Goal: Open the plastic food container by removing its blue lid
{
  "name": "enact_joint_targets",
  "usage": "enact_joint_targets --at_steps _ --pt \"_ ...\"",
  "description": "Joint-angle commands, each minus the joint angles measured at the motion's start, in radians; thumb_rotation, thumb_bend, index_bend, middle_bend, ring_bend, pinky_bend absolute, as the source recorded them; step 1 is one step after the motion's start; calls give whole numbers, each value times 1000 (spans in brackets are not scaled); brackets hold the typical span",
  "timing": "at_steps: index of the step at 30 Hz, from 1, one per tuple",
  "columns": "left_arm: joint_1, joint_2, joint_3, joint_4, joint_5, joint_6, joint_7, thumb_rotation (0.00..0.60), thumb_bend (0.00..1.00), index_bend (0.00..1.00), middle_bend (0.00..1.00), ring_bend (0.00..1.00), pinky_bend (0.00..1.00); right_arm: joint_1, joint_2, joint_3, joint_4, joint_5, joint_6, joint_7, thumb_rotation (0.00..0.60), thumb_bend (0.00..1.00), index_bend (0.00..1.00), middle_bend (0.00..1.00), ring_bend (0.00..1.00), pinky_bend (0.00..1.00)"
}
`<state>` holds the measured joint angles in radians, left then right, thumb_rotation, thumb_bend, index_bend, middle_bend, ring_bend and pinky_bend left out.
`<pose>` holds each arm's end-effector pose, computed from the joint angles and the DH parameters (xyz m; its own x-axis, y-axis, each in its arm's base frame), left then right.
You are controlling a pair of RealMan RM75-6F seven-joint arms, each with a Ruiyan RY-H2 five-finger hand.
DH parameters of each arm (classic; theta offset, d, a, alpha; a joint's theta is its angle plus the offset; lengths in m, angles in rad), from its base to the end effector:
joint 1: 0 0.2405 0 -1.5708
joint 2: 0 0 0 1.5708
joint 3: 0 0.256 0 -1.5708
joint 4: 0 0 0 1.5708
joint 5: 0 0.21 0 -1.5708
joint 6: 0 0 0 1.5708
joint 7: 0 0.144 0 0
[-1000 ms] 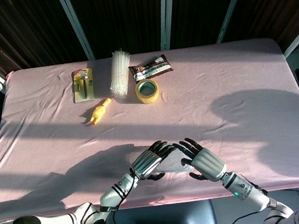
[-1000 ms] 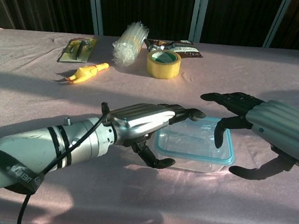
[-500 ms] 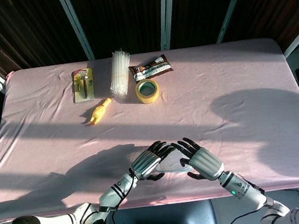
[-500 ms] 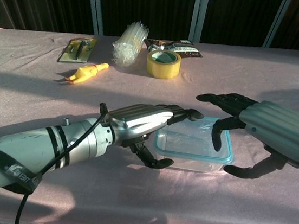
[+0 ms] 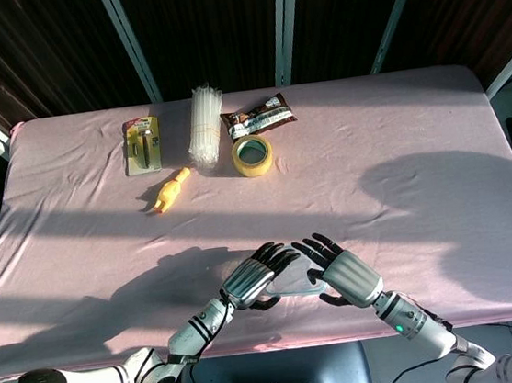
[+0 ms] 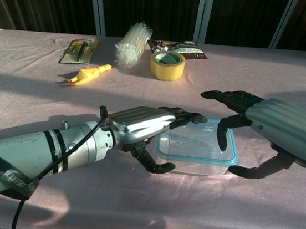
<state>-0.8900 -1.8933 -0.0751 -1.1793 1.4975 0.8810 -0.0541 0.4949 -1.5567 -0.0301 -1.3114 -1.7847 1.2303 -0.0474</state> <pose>-0.0709 0.2959 -0.1324 0.4056 0.4076 0.8181 0.7268 -0.6866 -0.0183 -0.2029 -0.2514 -0.0160 0.4855 -0.1269 0.8650 -0.7015 -0.6470 0.2988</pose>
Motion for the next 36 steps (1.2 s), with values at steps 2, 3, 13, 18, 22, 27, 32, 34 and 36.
enact_joint_targets --at_steps 2,3,13,18,22,27,32,34,36 --pt "0 -2 3 5 5 3 5 600 331 0 71 18 84 2 4 -2 -5 4 2 -6 600 375 648 84 0 0" --pt "0 -3 4 6 6 5 5 600 331 0 71 18 84 2 5 -2 -6 6 2 -8 600 374 648 84 0 0" --pt "0 -5 17 9 27 15 14 600 330 0 71 18 84 5 20 -2 -27 22 5 -16 600 374 648 87 0 0" --pt "0 -4 22 9 36 21 16 600 330 0 71 18 84 6 30 -1 -40 32 5 -16 600 374 648 87 0 0" --pt "0 -3 25 10 39 22 14 600 330 0 72 18 84 5 37 -1 -48 39 5 -11 600 374 648 87 0 0" --pt "-2 -1 28 17 46 23 4 600 330 0 72 17 84 5 41 -2 -55 49 1 -8 600 374 641 87 0 0" --pt "-4 6 31 24 53 24 -11 600 331 0 73 16 84 4 44 -9 -56 55 -6 -1 600 374 632 87 0 0" --pt "-5 8 33 26 56 25 -17 600 332 0 74 17 84 4 43 -13 -53 56 -6 3 600 374 630 87 0 0" --pt "-5 8 36 30 60 26 -22 600 332 0 74 17 84 4 43 -16 -52 54 -6 9 600 374 629 87 0 0"
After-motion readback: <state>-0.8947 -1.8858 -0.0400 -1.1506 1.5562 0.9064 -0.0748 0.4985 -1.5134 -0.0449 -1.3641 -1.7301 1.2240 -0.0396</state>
